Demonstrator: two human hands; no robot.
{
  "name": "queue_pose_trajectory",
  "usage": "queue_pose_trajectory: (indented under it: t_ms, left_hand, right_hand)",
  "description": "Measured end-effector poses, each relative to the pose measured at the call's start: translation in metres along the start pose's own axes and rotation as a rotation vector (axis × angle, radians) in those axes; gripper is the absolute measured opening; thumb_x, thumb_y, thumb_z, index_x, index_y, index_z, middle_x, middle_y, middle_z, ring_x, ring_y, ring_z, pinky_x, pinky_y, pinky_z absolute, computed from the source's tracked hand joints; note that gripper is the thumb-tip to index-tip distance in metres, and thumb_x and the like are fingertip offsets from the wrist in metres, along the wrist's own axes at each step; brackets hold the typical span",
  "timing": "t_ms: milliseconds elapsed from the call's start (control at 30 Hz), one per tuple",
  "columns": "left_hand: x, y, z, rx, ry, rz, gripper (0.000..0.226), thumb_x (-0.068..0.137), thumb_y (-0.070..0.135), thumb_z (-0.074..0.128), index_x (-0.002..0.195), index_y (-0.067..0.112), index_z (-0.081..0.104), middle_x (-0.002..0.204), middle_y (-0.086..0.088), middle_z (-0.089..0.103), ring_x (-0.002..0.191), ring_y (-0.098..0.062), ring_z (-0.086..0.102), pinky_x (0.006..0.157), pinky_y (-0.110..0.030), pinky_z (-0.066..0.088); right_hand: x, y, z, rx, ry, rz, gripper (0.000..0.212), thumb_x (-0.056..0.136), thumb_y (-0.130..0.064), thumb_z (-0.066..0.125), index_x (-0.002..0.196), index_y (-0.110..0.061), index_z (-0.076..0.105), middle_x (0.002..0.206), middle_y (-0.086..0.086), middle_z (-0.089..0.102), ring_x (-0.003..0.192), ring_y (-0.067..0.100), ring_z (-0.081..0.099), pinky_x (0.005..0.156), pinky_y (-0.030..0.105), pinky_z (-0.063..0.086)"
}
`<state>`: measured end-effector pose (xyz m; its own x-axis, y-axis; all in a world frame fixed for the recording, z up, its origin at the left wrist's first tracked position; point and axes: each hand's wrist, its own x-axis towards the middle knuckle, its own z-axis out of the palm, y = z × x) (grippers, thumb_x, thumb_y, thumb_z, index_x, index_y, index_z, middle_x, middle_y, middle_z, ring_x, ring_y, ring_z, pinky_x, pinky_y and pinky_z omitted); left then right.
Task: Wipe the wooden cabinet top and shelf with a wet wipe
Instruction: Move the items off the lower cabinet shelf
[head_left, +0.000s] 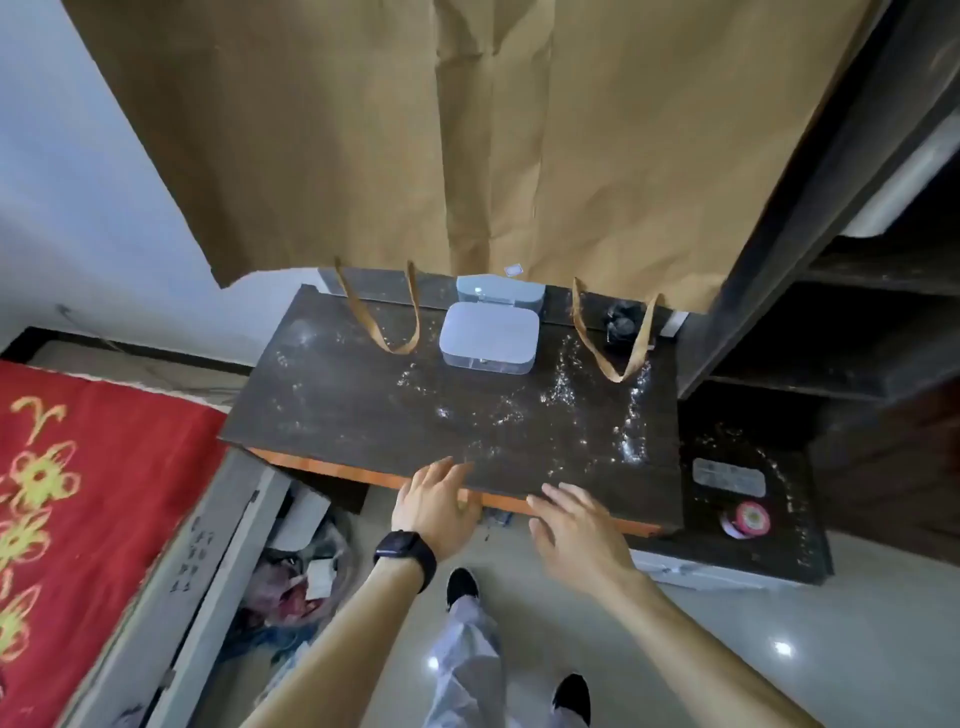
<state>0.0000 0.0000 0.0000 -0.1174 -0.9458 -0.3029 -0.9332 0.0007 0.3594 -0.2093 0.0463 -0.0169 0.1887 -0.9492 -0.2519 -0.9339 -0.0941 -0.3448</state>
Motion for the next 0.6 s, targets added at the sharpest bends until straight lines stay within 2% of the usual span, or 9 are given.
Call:
queue_pose_trajectory:
  t_ms: [167,300,433,600]
  left_hand:
    - [0.096,-0.007,-0.004,0.161,-0.096,0.120,0.055,0.094,0.042,0.049,0.148,0.033,0.040,0.164,0.002,0.023,0.151,-0.023,0.017,0.121,-0.043,0.014]
    - [0.179,-0.006,-0.010,0.270,-0.072,0.254,0.069,0.094,0.041,0.048,0.156,0.029,0.020,0.168,-0.004,0.005,0.154,-0.028,0.005,0.122,-0.054,0.010]
    - [0.238,-0.001,-0.012,0.363,-0.097,0.306,0.074,0.098,0.047,0.041,0.158,0.032,0.000,0.168,0.001,-0.010,0.154,-0.031,-0.005,0.121,-0.058,0.002]
    - [0.238,-0.004,0.000,0.371,-0.139,0.288,0.077,0.098,0.054,0.038,0.158,0.036,-0.007,0.167,0.005,-0.013,0.153,-0.035,-0.010,0.119,-0.062,0.002]
  right_hand:
    - [0.067,0.000,0.016,-0.011,-0.103,0.169,0.051,0.102,-0.038,0.031,0.151,-0.025,0.035,0.163,0.003,0.023,0.149,0.021,0.018,0.121,0.037,0.019]
    - [0.098,0.002,0.032,0.013,-0.164,0.286,0.056,0.103,-0.039,0.031,0.156,-0.027,0.020,0.167,0.002,0.003,0.152,0.020,0.007,0.120,0.048,0.017]
    - [0.097,0.002,0.050,0.012,-0.198,0.365,0.062,0.102,-0.042,0.030,0.157,-0.033,0.004,0.165,-0.005,-0.014,0.152,0.014,-0.007,0.120,0.055,0.007]
    - [0.098,0.001,0.051,0.044,-0.195,0.400,0.063,0.100,-0.045,0.034,0.156,-0.036,0.007,0.165,-0.007,-0.014,0.152,0.011,-0.007,0.119,0.057,0.007]
